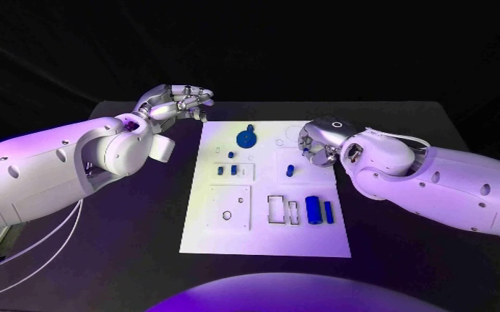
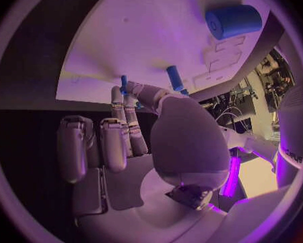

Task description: Assemble the parts on the task board

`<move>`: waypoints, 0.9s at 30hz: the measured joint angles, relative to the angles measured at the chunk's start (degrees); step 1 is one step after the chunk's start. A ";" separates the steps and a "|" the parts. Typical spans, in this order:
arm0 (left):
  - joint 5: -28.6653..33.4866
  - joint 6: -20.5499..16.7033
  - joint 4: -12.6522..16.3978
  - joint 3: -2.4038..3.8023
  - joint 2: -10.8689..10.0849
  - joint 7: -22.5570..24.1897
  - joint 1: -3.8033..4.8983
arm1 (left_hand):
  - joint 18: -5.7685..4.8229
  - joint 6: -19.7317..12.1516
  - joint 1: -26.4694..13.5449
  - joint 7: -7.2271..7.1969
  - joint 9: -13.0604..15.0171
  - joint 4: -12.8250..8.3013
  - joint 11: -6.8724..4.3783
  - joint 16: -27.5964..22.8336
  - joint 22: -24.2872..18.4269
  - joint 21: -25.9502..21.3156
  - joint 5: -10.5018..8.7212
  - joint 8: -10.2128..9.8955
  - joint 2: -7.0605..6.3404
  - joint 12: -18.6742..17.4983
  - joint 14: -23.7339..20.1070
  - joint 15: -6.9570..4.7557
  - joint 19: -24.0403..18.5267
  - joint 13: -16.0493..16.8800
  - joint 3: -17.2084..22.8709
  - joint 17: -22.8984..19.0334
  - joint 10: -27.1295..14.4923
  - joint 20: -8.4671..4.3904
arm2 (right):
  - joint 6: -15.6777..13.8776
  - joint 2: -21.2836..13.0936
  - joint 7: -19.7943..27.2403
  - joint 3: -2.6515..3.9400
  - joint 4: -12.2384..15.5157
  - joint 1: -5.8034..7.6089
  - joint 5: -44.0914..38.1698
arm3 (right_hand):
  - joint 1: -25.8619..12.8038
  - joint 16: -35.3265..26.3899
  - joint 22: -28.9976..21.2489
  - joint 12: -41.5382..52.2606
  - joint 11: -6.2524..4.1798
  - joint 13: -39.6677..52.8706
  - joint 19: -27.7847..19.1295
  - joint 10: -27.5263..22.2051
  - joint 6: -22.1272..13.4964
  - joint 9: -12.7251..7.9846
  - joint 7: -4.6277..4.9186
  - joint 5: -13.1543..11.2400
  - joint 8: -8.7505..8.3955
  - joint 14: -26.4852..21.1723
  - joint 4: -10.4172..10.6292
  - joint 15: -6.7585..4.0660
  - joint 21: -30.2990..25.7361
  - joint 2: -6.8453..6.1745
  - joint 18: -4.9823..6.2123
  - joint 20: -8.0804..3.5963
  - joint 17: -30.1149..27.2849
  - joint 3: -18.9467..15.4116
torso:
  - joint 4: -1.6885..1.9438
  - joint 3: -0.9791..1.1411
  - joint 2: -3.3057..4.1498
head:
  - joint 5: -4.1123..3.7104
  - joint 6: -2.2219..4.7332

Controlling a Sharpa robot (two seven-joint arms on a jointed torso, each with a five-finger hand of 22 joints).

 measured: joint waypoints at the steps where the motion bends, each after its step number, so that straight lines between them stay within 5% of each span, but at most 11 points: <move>1: 0.00 0.00 -0.04 0.00 0.01 -0.01 0.00 | 0.00 0.00 0.00 0.00 0.00 0.00 0.00 0.00 0.00 0.00 0.00 0.00 0.00 0.00 0.00 0.00 0.00 0.00 0.00 0.00 0.00 0.00 | -0.14 -0.22 -0.01 0.06 0.35 0.11 0.04 | 0.00 0.00 0.00 0.00 0.00 0.02 0.00 0.00 0.00 0.00 0.00 0.00 0.00 0.00 0.00 0.00 0.00 0.00 0.00 0.00 0.00 0.00 | 0.00 0.00 0.00 | 0.00 -0.01; 16: -0.01 -0.01 -0.33 0.00 0.49 -0.09 0.00 | 0.00 0.00 0.00 0.00 -0.05 -0.16 0.00 0.00 0.00 -0.22 0.00 0.00 0.00 0.00 0.00 0.00 0.00 -0.06 0.15 -0.05 0.00 0.00 | -3.32 -2.63 0.59 0.85 8.93 1.06 2.79 | -0.01 0.00 -0.01 -0.32 0.00 0.13 0.00 0.00 0.00 0.15 0.00 0.65 -0.01 0.00 -0.25 0.00 0.38 -0.01 0.00 0.00 0.00 0.24 | -0.05 0.01 0.01 | 0.89 -0.14; 27: -0.02 0.03 -0.44 -0.01 1.59 -0.10 0.00 | 0.00 -0.20 0.00 -0.20 -0.04 0.01 0.00 0.00 -0.05 -0.22 0.00 0.00 0.00 0.00 0.00 0.00 0.00 -0.05 0.32 -0.04 0.00 0.00 | -4.25 2.64 2.46 0.71 12.13 -0.94 4.76 | -0.01 0.00 -0.02 -0.28 0.00 0.07 0.00 0.00 -0.01 0.25 0.00 0.98 -0.03 0.00 -0.24 0.01 0.38 -0.02 0.00 0.01 0.00 0.23 | 0.03 -0.09 0.00 | 3.38 -0.69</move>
